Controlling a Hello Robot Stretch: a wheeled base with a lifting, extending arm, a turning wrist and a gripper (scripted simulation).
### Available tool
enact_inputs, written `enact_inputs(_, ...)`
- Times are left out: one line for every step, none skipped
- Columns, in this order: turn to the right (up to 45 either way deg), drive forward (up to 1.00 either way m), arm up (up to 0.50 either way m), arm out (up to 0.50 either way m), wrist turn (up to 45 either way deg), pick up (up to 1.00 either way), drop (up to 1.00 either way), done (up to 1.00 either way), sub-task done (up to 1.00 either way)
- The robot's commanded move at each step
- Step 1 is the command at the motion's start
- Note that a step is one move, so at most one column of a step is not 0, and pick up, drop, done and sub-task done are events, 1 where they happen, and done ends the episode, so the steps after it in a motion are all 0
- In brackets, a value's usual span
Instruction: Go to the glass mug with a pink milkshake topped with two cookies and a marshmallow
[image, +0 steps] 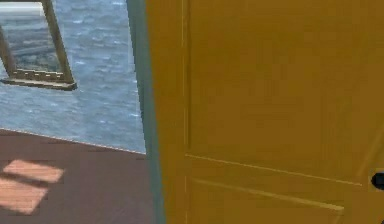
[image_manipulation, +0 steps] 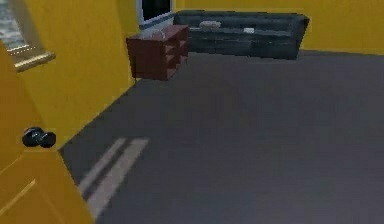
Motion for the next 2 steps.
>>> enact_inputs(-24.0,0.00,0.00,0.00,0.0,0.00,0.00,0.00,0.00)
enact_inputs(0.0,0.20,0.00,0.00,0.0,0.00,0.00,0.00,0.00)
